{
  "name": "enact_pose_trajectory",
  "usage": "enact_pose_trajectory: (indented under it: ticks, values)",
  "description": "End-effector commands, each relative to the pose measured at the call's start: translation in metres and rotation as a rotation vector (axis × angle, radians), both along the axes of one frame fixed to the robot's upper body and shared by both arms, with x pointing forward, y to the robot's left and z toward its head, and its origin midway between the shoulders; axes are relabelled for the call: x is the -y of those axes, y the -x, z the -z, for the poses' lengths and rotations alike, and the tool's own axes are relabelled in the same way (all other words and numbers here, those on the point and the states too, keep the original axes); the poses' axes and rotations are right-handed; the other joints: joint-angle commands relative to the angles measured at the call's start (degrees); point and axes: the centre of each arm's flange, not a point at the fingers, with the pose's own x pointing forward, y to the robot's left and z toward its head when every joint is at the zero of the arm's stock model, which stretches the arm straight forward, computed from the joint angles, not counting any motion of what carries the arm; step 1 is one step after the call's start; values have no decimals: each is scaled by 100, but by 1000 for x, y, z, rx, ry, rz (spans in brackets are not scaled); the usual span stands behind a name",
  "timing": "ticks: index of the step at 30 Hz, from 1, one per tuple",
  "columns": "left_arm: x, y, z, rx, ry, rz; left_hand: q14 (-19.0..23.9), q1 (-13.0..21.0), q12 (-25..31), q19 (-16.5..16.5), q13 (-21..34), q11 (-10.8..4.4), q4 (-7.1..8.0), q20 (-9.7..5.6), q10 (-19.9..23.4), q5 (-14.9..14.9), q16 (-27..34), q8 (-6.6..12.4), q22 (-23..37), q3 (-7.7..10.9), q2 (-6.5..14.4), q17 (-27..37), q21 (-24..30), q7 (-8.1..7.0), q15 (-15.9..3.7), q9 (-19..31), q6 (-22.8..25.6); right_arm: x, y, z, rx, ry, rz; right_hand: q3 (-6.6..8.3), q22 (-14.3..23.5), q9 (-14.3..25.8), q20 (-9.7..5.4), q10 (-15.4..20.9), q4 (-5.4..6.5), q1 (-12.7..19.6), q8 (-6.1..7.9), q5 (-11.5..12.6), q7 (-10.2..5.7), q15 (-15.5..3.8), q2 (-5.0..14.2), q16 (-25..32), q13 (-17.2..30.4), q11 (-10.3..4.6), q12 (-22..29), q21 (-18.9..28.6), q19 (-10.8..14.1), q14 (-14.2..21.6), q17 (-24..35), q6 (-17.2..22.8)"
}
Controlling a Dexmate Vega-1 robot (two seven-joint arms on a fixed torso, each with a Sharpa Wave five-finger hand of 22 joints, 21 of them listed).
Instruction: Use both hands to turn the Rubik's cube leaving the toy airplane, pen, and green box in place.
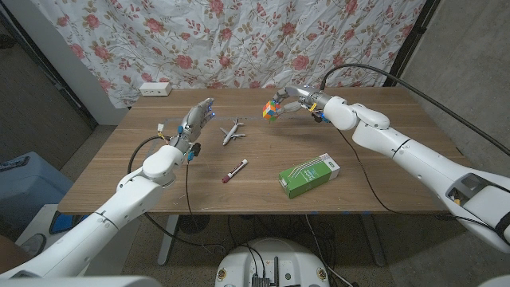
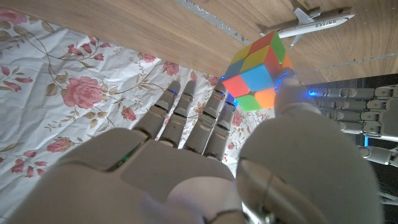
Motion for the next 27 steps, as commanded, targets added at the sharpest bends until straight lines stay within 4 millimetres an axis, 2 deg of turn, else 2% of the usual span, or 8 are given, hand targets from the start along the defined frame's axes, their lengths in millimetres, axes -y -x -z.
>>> enact_pose_trajectory:
  ticks: [1, 6, 11, 16, 23, 27]
  values:
    - [10, 12, -13, 28, -68, -34, 16, -24, 32, 51, 24, 43, 4, -107, 49, 19, 15, 29, 35, -6, 231, 30, 43, 0, -226, 10, 67, 12, 6, 13, -19, -195, -21, -24, 7, 8, 27, 63, 7, 50, 51, -20, -119, -801, 82, 46, 36, -3, -3, 17, 50, 67, 34, 197]
    - [14, 17, -21, 31, -124, -41, 9, -75, 31, 53, 26, 65, 60, -59, 61, 16, 21, 38, 39, -44, 223, 43, 44, -46, -221, 12, 121, 13, 9, 20, -20, -265, -33, -32, 8, 5, 29, 83, 8, 49, 55, -30, -119, -798, 94, 57, 43, -2, -1, 16, 56, 83, 36, 215]
    - [19, 24, -28, 37, -175, -64, -69, -141, 0, -5, 29, 96, 168, -24, -9, 16, 8, 22, 45, -122, 203, 60, 26, -184, -200, 15, 134, 11, 12, 24, -20, -322, -51, -36, 8, 1, 31, 111, 6, 60, 57, -42, -121, -803, 115, 68, 55, -2, 4, 13, 57, 97, 40, 232]
    - [25, 31, -33, 59, -236, -100, -131, -172, -17, -48, 31, 111, 246, -5, -66, 16, 3, 34, 49, -190, 180, 68, 16, -260, -193, 17, 202, 8, 15, 29, -16, -381, -56, -41, 9, -1, 39, 122, 6, 61, 56, -52, -122, -801, 127, 75, 59, -1, 3, 11, 58, 106, 42, 238]
    - [37, 40, -37, 92, -309, -137, -252, -189, -43, -150, 32, 112, 366, -90, -189, 26, -4, -17, 54, -316, 169, 77, -1, -446, -193, 16, 122, 5, 17, 34, -4, -431, -57, -49, 9, -5, 50, 133, 2, 67, 54, -67, -121, -798, 135, 85, 66, -1, 0, 10, 62, 122, 43, 247]
    - [43, 45, -38, 113, -336, -162, -289, -188, -44, -197, 32, 109, 384, -104, -217, 30, -6, -21, 54, -345, 173, 78, -12, -482, -203, 16, 113, 2, 19, 39, -7, -446, -59, -52, 9, -7, 50, 140, 1, 71, 54, -73, -121, -798, 141, 90, 70, -1, 0, 9, 62, 130, 44, 253]
